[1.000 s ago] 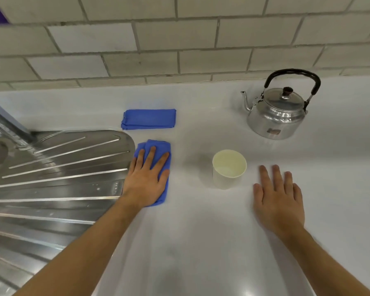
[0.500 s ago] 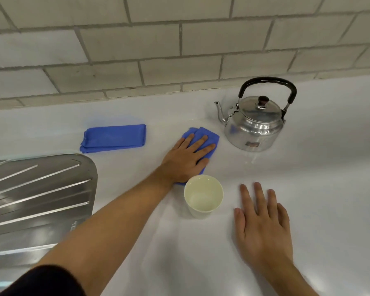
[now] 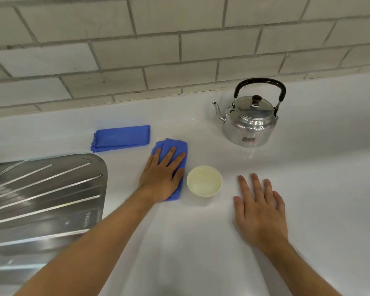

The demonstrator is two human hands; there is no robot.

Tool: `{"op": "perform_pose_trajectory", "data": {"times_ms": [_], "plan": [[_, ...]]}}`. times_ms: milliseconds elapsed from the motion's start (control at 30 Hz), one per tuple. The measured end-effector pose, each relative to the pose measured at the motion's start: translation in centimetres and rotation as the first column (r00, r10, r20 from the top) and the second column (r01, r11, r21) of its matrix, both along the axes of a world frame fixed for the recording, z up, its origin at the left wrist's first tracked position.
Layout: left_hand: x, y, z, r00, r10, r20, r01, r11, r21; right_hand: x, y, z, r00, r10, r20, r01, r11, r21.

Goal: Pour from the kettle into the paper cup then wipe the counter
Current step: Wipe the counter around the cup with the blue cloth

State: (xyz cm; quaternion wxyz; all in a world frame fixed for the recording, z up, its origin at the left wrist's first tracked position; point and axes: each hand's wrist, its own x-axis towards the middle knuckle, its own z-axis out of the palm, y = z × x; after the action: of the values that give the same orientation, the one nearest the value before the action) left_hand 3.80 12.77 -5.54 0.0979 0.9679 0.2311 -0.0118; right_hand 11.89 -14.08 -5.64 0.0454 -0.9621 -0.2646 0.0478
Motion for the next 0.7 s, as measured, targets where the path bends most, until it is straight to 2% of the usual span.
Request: {"op": "perform_pose_trajectory", "data": {"times_ms": [67, 167, 333, 433, 500, 600, 700], "plan": [[-2.6, -1.1, 0.0, 0.998, 0.062, -0.007, -0.062, 0.998, 0.0, 0.0, 0.0, 0.1, 1.0, 0.002, -0.003, -0.002, 1.0, 0.002], [-6.3, -3.6, 0.1, 0.992, 0.123, 0.019, -0.125, 0.989, 0.083, 0.3, 0.1, 0.1, 1.0, 0.005, -0.023, -0.005, 1.0, 0.007], [-10.8, -10.1, -0.3, 0.965, 0.261, 0.035, -0.263, 0.961, 0.089, 0.7, 0.0, 0.4, 0.996, 0.027, -0.09, -0.023, 0.999, 0.044], [-11.5, -13.4, -0.4, 0.959, 0.281, 0.035, -0.283, 0.957, 0.064, 0.7, -0.6, 1.2, 0.988, 0.061, -0.141, -0.028, 0.975, 0.221], [-11.4, -15.1, -0.4, 0.964, 0.262, 0.035, -0.263, 0.963, 0.051, 0.2, -1.1, 1.8, 0.987, 0.091, -0.13, -0.036, 0.926, 0.375], [-11.2, -17.3, -0.3, 0.975, 0.221, 0.028, -0.222, 0.974, 0.044, -1.1, -2.0, 2.4, 0.985, 0.138, -0.106, -0.065, 0.857, 0.512], [-10.7, -19.4, -0.2, 0.984, 0.173, 0.028, -0.174, 0.984, 0.024, -1.8, -2.9, 3.2, 0.946, 0.223, -0.236, -0.041, 0.803, 0.595]]}}
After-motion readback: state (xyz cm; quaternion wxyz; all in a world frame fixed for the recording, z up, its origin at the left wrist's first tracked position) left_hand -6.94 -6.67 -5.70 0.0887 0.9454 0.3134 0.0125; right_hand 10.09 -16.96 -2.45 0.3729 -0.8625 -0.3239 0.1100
